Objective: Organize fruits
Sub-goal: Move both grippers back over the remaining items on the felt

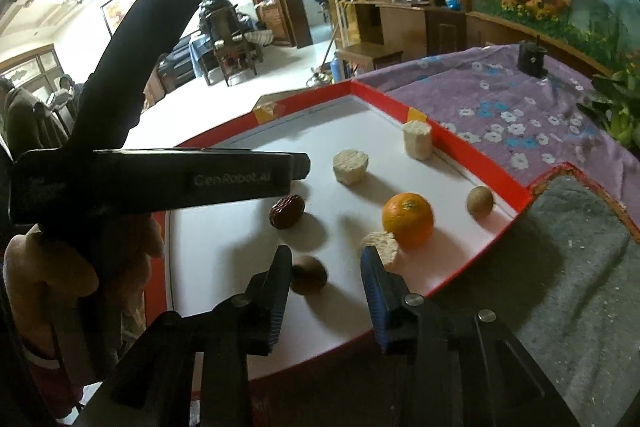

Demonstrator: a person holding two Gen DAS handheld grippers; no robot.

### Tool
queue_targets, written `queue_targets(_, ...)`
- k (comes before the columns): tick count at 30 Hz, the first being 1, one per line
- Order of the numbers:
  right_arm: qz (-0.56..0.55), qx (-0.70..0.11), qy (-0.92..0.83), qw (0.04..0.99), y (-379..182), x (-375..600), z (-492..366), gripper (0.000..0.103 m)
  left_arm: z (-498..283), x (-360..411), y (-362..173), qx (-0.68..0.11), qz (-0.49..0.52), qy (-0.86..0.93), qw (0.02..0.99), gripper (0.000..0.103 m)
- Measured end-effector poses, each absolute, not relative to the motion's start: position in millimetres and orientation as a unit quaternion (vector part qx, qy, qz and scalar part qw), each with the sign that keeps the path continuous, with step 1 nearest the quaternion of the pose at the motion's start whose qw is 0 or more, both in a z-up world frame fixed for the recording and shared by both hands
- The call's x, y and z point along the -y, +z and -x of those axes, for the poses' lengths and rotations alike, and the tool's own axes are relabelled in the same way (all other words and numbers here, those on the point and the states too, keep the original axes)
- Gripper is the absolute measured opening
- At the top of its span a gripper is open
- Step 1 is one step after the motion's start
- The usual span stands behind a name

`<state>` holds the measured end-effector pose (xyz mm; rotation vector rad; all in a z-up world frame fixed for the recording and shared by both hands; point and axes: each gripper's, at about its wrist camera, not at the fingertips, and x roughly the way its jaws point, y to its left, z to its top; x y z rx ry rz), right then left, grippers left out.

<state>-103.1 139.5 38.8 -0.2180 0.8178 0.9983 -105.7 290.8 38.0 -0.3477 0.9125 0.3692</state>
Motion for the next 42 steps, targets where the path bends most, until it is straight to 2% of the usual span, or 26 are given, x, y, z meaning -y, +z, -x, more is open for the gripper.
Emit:
queue_targets(11,0.074,-0.363,0.425,0.826,57,-93,103,0.036,107,-248,58,-0.415,0.119,0.169,0.886,0.057)
queue_targets(18,0.069,-0.354,0.392,0.847,62,-57,104,0.047,105,-205,69,-0.403,0.091,0.138,0.900,0.057)
queue_targets(42,-0.003,-0.363,0.203,0.909,54,130,92,0.049,62,-42,61,-0.429,0.030,-0.014,0.903,0.057)
